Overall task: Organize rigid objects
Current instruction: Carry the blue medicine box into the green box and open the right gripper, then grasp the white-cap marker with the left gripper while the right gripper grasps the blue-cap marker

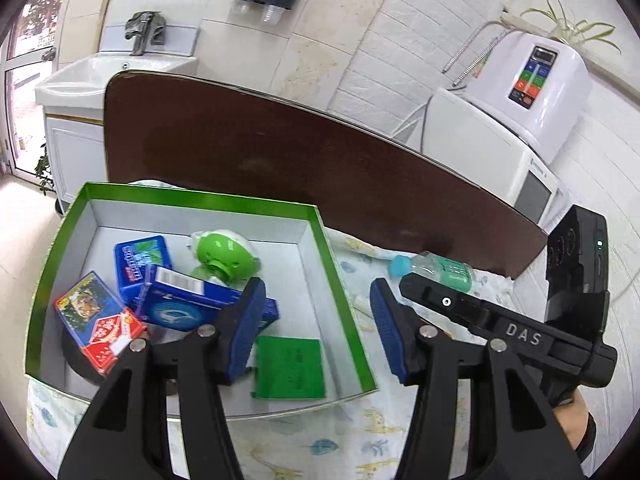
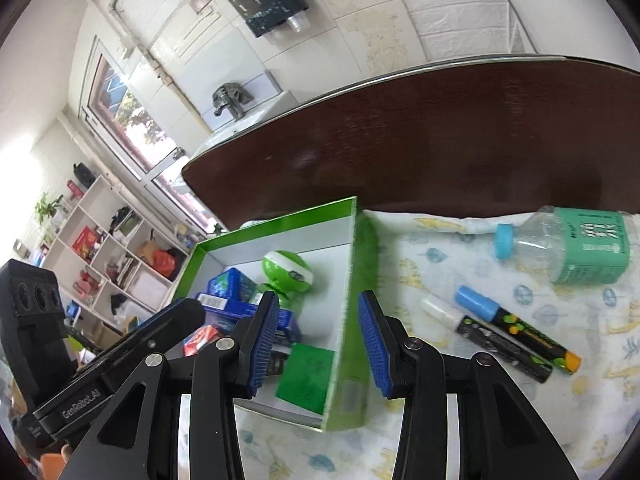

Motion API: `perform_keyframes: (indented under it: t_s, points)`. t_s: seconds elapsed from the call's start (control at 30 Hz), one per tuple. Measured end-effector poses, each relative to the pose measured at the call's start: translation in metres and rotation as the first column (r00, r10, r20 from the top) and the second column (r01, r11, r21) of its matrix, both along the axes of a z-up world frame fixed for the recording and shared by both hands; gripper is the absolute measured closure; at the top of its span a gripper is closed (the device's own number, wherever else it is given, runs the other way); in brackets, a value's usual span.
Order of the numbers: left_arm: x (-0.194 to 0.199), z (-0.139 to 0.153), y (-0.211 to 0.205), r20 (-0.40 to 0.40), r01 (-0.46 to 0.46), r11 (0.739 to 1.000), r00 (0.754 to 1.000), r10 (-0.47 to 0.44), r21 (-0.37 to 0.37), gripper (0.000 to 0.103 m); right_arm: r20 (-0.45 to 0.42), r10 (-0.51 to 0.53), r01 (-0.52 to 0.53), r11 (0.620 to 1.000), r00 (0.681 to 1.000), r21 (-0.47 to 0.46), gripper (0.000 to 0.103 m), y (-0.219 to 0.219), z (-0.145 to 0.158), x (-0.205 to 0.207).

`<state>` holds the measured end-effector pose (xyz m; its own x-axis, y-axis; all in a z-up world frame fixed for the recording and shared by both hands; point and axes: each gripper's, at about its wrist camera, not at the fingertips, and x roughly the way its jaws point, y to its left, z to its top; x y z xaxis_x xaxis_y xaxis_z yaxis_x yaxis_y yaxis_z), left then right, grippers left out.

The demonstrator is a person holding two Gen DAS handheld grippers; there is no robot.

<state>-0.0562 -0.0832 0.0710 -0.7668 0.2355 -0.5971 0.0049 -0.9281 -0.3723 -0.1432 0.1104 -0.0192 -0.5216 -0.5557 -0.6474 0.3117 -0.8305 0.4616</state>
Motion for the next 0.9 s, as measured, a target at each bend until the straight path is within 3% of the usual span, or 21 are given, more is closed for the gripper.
perform_keyframes:
  t_s: [0.13, 0.33, 0.6, 0.9]
  points:
    - [-0.013, -0.001, 0.038, 0.031, 0.076, 0.997, 0.997, -0.076, 0.0, 0.051, 0.032, -0.083, 0.082, 0.996, 0.996, 0.015, 0.06, 0.047, -0.009, -0.003]
    - [-0.047, -0.022, 0.084, 0.172, 0.143, 0.988, 0.973, -0.151, 0.06, 0.052, 0.057, -0.148, 0.143, 0.987, 0.987, 0.079, 0.06, 0.098, -0.024, -0.012]
    - [-0.081, -0.051, 0.122, 0.325, 0.124, 0.991, 0.936, -0.131, 0.044, 0.06, 0.115, -0.135, 0.125, 0.988, 0.984, 0.086, 0.06, 0.136, -0.058, -0.021]
    - [-0.11, -0.082, 0.135, 0.469, 0.049, 0.999, 0.882, -0.045, 0.005, 0.062, 0.119, -0.031, 0.018, 0.993, 0.992, 0.113, 0.06, 0.131, -0.078, -0.029]
